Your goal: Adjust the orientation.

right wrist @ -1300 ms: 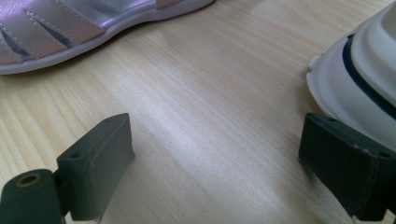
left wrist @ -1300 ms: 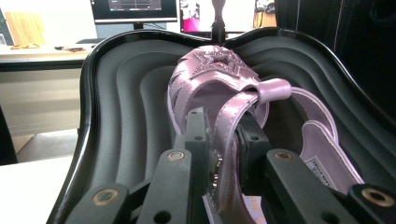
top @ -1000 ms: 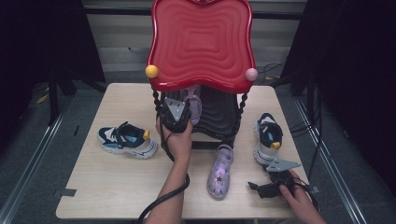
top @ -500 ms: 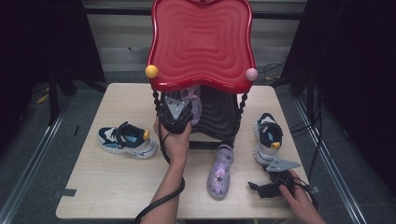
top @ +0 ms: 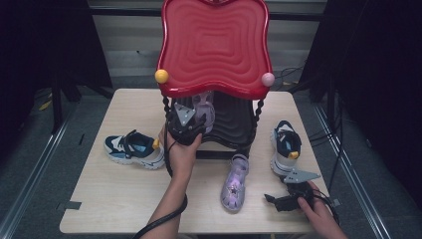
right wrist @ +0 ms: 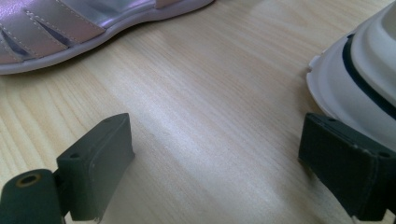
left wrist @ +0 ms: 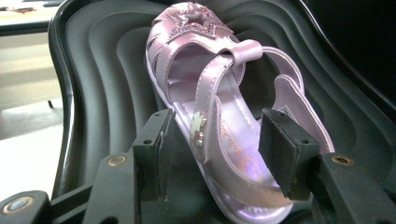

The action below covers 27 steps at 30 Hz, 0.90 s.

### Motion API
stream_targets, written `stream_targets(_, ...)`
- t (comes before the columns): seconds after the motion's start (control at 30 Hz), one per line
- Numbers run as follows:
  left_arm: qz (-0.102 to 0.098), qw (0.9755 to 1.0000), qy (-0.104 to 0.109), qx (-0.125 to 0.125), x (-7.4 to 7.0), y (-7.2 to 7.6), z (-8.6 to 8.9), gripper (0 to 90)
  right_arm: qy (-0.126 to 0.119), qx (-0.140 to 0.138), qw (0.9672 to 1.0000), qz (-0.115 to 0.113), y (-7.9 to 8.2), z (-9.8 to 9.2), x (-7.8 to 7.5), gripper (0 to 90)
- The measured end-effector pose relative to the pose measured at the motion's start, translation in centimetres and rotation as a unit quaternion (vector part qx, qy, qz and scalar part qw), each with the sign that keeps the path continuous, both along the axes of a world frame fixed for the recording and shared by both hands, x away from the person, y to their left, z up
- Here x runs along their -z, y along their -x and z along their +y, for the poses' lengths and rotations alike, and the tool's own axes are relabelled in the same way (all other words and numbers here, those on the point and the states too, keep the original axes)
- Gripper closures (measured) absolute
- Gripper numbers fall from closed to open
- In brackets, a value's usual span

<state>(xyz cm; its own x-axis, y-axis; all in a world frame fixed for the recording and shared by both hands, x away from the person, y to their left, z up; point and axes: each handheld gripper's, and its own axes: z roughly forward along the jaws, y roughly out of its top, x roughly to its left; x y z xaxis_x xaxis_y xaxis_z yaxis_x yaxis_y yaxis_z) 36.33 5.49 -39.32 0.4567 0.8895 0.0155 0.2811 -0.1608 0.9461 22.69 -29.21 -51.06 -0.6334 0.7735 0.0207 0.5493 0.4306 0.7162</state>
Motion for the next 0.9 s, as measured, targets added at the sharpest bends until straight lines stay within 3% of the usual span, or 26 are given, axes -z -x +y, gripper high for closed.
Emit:
stream_targets(0.4, 0.027, 0.9987, -0.005, 0.043, -1.9, 1.4, 0.7, 38.7, 0.000, 0.000, 1.0000, 0.000, 0.0, 0.0, 0.0, 9.3)
stream_targets(0.5, 0.043, 0.9972, -0.010, 0.061, -2.1, 1.8, 0.9, 38.1, 0.000, 0.001, 1.0000, 0.001, 0.0, 0.0, 0.0, 9.4)
stream_targets(0.7, 0.061, 0.9944, 0.008, 0.086, -2.2, 2.8, 1.6, 35.3, 0.000, 0.001, 1.0000, 0.001, 0.0, 0.0, 0.0, 9.3)
stream_targets(0.77, 0.069, 0.9928, -0.001, 0.098, -2.2, 3.1, 1.9, 33.9, 0.000, 0.001, 1.0000, 0.000, 0.0, 0.0, 0.0, 9.3)
stream_targets(0.9, 0.080, 0.9905, 0.002, 0.112, -2.0, 3.7, 2.5, 32.1, 0.000, 0.002, 1.0000, 0.001, 0.0, 0.0, 0.0, 9.3)
